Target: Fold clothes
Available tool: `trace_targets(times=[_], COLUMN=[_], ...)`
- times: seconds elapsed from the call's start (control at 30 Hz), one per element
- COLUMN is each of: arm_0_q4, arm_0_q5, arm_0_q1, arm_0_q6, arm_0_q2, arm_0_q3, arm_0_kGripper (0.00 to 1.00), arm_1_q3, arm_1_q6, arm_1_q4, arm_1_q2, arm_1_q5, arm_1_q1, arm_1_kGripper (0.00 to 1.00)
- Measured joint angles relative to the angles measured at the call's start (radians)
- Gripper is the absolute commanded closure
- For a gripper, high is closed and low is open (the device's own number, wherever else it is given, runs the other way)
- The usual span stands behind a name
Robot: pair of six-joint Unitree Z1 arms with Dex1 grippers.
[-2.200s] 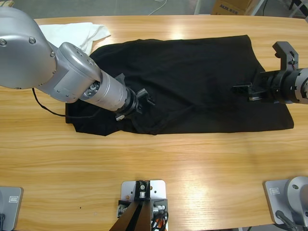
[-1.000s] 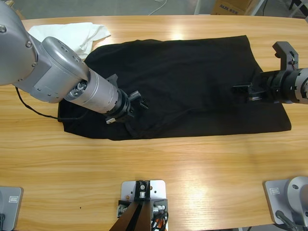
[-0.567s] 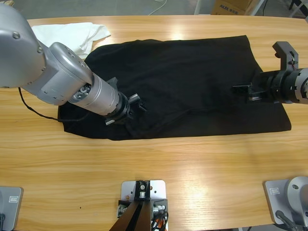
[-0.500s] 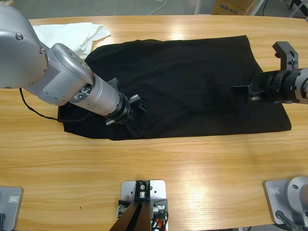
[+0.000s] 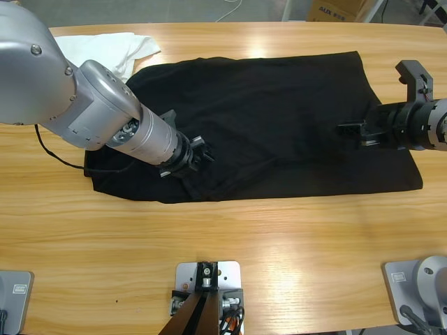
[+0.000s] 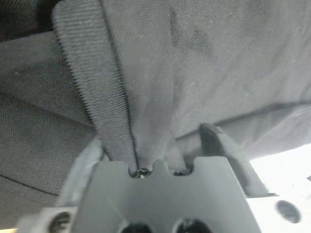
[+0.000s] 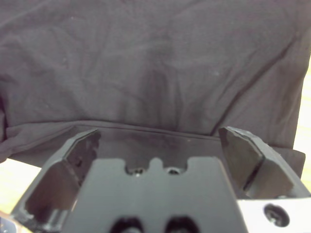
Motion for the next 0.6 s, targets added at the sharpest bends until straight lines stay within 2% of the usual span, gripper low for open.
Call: trace_targets(times=[0.6], arm_0_q4=[-0.007], arm_0_q5=[0.001], arm_0_q1=[0.0], arm_0_q6=[0.0], arm_0_q2=[0.0], arm_0_q3=[-0.01], arm_0_kGripper=[1.0], arm_1_q3=[0.0], arm_1_q6=[0.0], arm_1_q4=[0.0], arm_1_q2=[0.003], arm_1_q5=[0.026], arm_1_q1=[0.0], arm_1_kGripper=[0.0])
